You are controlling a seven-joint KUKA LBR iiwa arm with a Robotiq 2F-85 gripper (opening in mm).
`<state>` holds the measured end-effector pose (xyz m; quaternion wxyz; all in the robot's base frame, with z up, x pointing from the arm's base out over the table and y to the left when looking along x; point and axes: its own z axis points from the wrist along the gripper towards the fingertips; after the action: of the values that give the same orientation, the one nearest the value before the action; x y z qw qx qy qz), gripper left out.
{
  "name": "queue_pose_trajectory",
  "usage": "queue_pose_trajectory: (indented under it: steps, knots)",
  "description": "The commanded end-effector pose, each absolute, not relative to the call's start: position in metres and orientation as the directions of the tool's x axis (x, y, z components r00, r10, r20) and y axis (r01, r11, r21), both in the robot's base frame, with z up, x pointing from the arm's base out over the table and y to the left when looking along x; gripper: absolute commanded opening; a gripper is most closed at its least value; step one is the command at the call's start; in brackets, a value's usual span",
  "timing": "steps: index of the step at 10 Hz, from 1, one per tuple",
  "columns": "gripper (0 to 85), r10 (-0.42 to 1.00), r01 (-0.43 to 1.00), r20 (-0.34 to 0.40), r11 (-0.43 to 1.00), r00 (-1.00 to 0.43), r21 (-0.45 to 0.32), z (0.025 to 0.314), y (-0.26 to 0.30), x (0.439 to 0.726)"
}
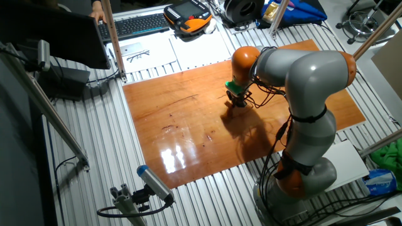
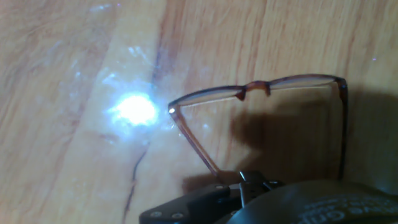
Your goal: Unfold the leg of the glasses (with one hand)
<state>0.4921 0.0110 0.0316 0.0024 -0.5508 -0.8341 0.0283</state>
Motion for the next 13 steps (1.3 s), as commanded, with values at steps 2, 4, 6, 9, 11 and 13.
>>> queue_pose_trajectory:
  steps: [2, 4, 6, 9, 11, 13]
  knots:
    - [0.0, 0.922, 0.922, -0.026, 0.386, -0.387, -0.040, 0.0300, 0.0109, 0.4940]
    - [0.0, 0.929, 0.930, -0.034, 0.366, -0.367, -0.039, 0.0297, 0.0121, 0.4961]
    - [0.0, 0.931, 0.931, -0.044, 0.361, -0.363, -0.053, 0.0334, 0.0099, 0.5010]
    - [0.0, 0.928, 0.928, -0.039, 0.368, -0.370, -0.056, 0.0337, 0.0094, 0.5017]
    - [0.0, 0.905, 0.907, -0.068, 0.414, -0.419, -0.075, 0.0336, 0.0093, 0.5017]
    - [0.0, 0.883, 0.887, -0.081, 0.457, -0.462, -0.069, 0.0336, 0.0093, 0.5017]
